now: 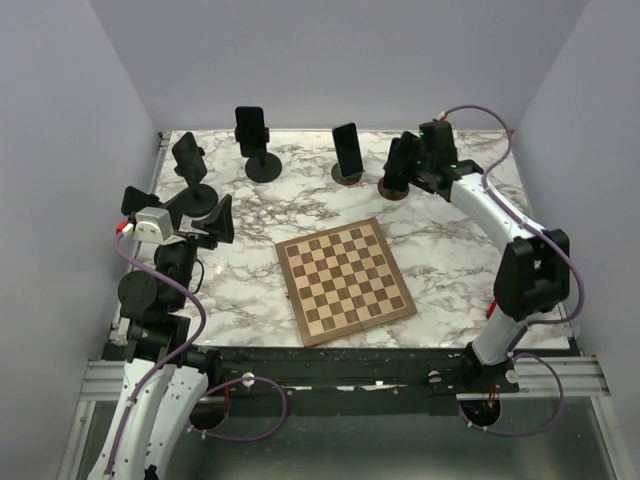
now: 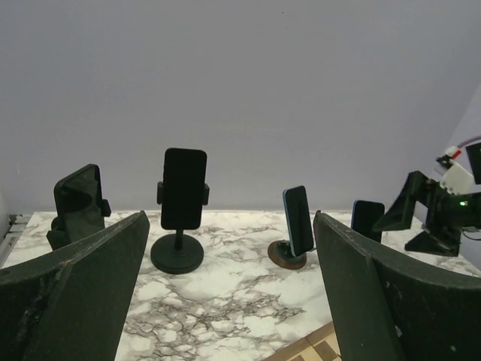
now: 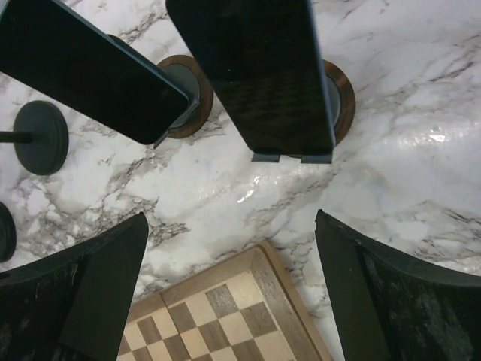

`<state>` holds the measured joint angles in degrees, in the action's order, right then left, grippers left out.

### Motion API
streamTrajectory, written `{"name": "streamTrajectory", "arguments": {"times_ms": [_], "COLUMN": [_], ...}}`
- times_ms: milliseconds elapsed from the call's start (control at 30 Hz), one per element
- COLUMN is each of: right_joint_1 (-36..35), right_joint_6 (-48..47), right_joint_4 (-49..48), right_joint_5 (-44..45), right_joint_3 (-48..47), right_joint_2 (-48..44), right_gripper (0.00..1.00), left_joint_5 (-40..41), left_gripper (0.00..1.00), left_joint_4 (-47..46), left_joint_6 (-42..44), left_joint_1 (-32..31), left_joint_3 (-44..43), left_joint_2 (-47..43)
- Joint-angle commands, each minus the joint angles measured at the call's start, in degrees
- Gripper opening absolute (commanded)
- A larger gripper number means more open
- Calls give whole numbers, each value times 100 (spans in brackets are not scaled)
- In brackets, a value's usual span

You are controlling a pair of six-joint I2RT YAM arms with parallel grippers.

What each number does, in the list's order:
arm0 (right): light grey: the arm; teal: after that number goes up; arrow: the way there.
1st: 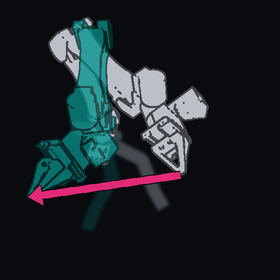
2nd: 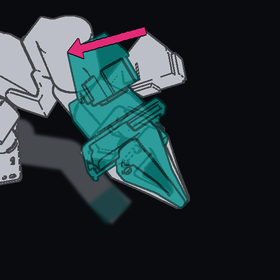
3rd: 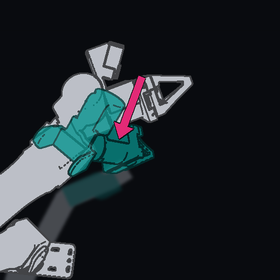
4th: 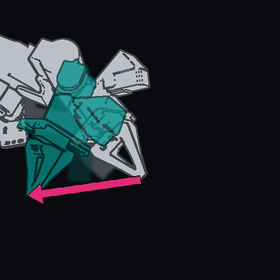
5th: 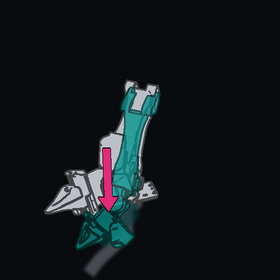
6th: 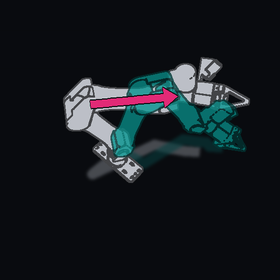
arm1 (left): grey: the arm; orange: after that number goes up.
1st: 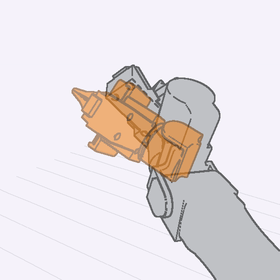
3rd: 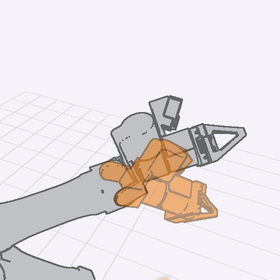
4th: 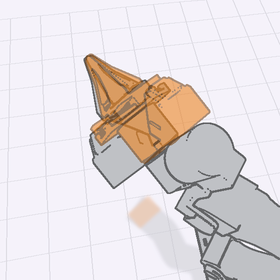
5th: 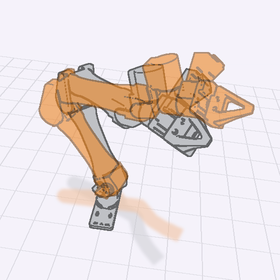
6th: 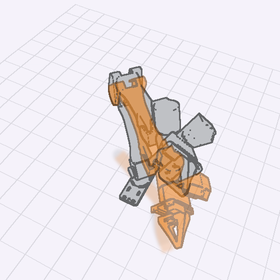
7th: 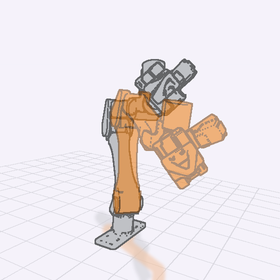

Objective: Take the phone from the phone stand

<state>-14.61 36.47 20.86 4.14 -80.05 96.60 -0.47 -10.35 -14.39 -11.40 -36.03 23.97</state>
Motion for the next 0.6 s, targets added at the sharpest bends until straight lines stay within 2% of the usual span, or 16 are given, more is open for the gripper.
{"name": "streamTrajectory", "arguments": {"times_ms": [0,167,233,433,567], "right_joint_1": [-457,-796,-861,-879,-878], "right_joint_6": [-268,-280,-255,-274,-453], "right_joint_4": [595,1368,1484,1382,1144], "right_joint_5": [1279,2498,2791,3322,3226], "right_joint_3": [-935,-2009,-2122,-2175,-2230], "right_joint_2": [813,1781,1942,2094,2206], "right_gripper": [100,100,100,100,100], "left_joint_5": [-227,-311,-360,-428,-450], "left_gripper": [99,99,99,99,99], "left_joint_4": [60,42,33,7,7], "left_joint_6": [-64,-115,-125,-178,-187], "left_joint_1": [-38,-82,-90,-98,-99], "left_joint_3": [-88,-90,-91,-89,-88], "left_joint_2": [80,172,202,237,226]}}
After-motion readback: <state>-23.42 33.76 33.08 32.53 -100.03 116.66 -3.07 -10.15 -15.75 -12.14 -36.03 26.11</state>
